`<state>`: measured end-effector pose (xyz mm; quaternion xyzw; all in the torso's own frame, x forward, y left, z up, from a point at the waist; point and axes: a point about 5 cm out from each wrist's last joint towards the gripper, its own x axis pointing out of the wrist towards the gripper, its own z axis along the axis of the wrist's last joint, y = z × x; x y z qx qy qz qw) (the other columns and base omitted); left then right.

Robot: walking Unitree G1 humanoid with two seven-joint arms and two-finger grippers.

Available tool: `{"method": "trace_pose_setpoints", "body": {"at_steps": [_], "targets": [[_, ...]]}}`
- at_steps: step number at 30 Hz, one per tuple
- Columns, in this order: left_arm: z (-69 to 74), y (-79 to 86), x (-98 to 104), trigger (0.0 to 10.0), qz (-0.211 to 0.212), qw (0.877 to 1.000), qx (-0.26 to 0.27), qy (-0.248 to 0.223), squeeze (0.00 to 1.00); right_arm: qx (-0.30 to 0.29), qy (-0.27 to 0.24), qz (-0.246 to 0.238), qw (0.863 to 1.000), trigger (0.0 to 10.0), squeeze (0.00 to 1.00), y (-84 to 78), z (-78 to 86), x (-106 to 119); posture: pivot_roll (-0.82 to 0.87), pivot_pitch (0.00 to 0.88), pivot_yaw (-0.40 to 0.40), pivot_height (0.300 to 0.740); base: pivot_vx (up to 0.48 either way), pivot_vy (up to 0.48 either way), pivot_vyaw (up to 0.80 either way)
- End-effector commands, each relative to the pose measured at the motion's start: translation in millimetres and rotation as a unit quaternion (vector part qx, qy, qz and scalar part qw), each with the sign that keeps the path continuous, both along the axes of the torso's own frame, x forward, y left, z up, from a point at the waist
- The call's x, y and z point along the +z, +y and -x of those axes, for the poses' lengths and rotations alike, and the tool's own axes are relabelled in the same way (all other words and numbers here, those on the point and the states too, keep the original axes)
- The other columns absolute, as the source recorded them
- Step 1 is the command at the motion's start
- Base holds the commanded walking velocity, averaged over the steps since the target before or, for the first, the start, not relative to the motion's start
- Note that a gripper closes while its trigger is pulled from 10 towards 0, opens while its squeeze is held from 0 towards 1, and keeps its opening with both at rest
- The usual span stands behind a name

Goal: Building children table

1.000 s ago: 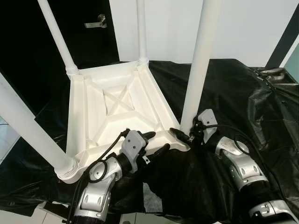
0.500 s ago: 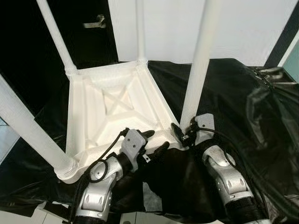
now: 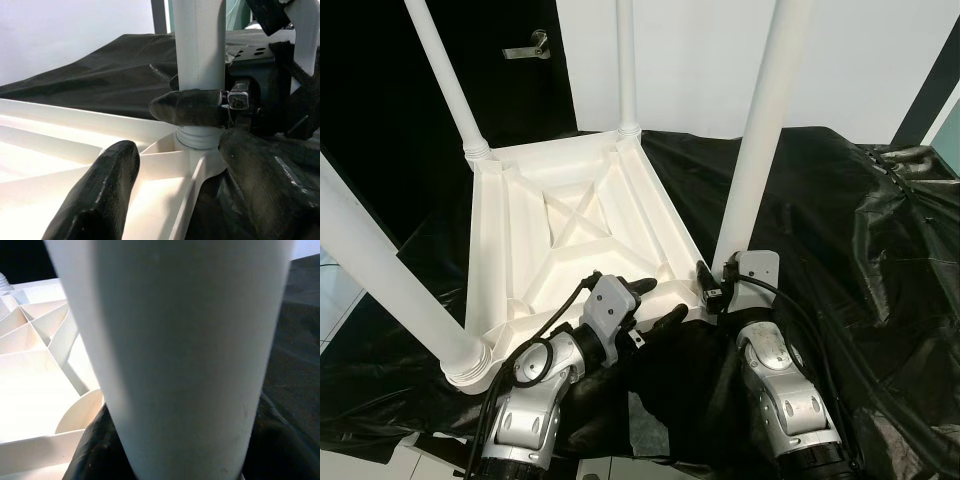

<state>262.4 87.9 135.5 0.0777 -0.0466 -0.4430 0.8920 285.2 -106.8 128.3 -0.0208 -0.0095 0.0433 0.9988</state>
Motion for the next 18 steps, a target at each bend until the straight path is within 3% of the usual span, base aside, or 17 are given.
{"method": "trace_pose_setpoints", "body": {"at_steps": [1, 5, 6, 16, 18], "targets": [[-4.0, 2.6, -2, 10.0, 0.006, 0.999, 0.041, 0.004, 0.00, -0.020, 0.008, 0.009, 1.000, 10.0, 0.00, -5.0, 1.2, -3, 0.05, 0.000, 0.012, 0.740, 0.000, 0.000, 0.00], [-2.0, 1.9, -3, 10.0, 0.006, 0.999, 0.039, 0.006, 0.00, -0.020, 0.005, 0.014, 1.000, 10.0, 0.00, -7.3, 0.5, -1, 0.05, 0.000, 0.010, 0.740, 0.000, 0.000, 0.00], [-2.0, 2.2, -3, 10.0, 0.006, 0.999, 0.040, 0.006, 0.00, -0.017, 0.002, 0.017, 1.000, 10.0, 0.97, -8.4, 0.0, 0, 0.05, 0.000, 0.010, 0.740, 0.000, 0.000, 0.00], [-2.3, 3.6, -3, 10.0, 0.005, 0.999, 0.040, 0.006, 0.00, 0.012, -0.009, 0.031, 0.999, 10.0, 1.00, -12.3, 1.1, 4, 0.05, 0.000, 0.009, 0.740, 0.000, 0.000, 0.00], [-2.5, 4.5, -3, 10.0, 0.003, 0.999, 0.039, 0.006, 0.00, 0.073, -0.023, 0.045, 0.996, 10.0, 1.00, -18.8, 2.8, 8, 0.05, 0.000, 0.015, 0.740, 0.000, 0.000, 0.00]]}}
